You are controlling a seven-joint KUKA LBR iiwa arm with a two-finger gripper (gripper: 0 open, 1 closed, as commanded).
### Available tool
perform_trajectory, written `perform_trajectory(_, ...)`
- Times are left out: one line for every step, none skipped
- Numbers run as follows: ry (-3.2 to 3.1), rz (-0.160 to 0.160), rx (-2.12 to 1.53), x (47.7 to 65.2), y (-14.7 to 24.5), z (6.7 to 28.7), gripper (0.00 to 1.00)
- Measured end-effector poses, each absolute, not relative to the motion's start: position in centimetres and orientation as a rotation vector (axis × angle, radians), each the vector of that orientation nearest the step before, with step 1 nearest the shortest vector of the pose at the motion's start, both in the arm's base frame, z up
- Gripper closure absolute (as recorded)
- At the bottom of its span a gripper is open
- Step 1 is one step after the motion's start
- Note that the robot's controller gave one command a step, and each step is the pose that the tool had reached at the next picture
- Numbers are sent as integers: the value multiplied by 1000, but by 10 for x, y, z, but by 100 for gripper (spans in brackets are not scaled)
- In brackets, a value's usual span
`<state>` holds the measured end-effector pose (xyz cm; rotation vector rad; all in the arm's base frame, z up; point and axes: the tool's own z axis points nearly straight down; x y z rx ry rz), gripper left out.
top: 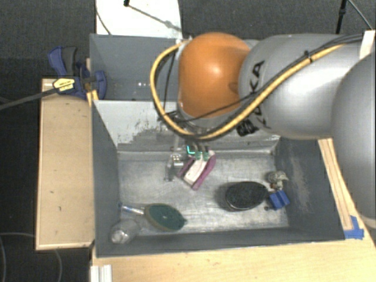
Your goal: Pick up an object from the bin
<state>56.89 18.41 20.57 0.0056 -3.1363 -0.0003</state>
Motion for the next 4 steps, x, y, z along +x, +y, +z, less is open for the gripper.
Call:
perform_trajectory(-3131,4,188,562,126,134,0)
perform_trajectory(-3133,0,267,587,78,80,0)
perform_trajectory(-3133,-3,261,587,79,78,100)
perform_trajectory(-3133,-2,260,587,79,78,0)
